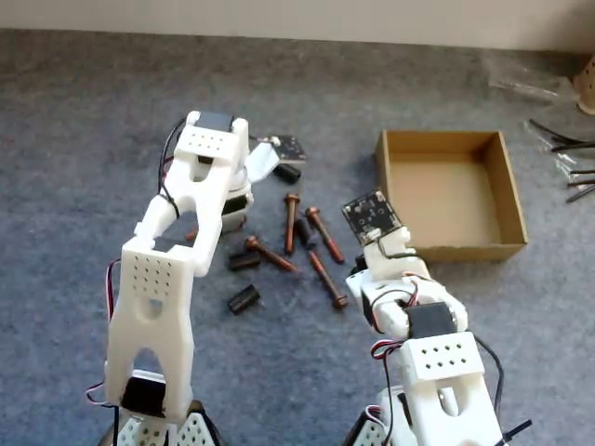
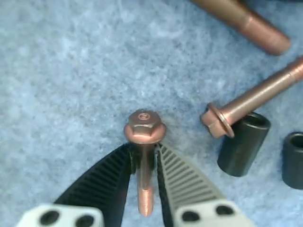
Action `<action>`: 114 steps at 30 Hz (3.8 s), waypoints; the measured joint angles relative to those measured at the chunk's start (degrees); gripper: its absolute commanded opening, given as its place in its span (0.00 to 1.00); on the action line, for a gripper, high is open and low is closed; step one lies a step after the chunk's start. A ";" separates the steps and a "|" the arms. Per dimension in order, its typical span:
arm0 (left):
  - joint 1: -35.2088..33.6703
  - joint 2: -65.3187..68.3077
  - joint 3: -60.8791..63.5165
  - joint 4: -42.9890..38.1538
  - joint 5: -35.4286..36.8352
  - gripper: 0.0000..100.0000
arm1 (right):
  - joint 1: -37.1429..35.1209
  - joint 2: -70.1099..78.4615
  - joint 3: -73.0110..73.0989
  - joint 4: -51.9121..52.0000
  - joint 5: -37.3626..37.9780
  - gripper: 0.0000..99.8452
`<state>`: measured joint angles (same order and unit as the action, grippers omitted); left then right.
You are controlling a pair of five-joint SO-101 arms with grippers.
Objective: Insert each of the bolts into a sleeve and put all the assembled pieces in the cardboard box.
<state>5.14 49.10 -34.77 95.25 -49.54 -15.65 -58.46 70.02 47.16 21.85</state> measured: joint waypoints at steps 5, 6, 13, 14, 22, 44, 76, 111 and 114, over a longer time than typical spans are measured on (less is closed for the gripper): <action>0.00 0.00 0.09 -1.32 0.18 0.01 | 0.00 0.00 0.18 -0.09 0.00 0.00; 0.00 0.00 0.09 -1.76 0.18 0.01 | 0.00 0.00 0.62 -0.09 0.00 0.00; 0.00 0.00 0.18 -2.29 0.35 0.01 | 0.00 0.00 2.90 -2.99 0.00 0.00; 0.00 0.00 0.18 -2.29 0.35 0.01 | 0.00 0.00 2.99 -3.25 0.00 0.00; 0.00 0.00 0.18 -2.29 0.35 0.05 | 0.00 0.00 2.99 -3.52 0.00 0.00; 0.00 0.00 0.18 -7.91 0.35 0.10 | 0.00 0.00 2.99 -3.52 0.00 0.00; 2.20 2.90 0.18 -11.43 0.70 0.01 | 0.00 0.00 2.99 -3.52 0.00 0.00; -1.85 -17.32 -21.54 4.84 25.58 0.01 | -10.81 0.00 2.99 -15.65 -15.91 0.00; -2.11 -19.87 -21.54 4.84 30.33 0.01 | -10.81 0.00 2.99 -15.65 -17.23 0.00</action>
<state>3.03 29.23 -56.31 100.09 -19.21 -26.46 -58.46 73.01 31.52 4.62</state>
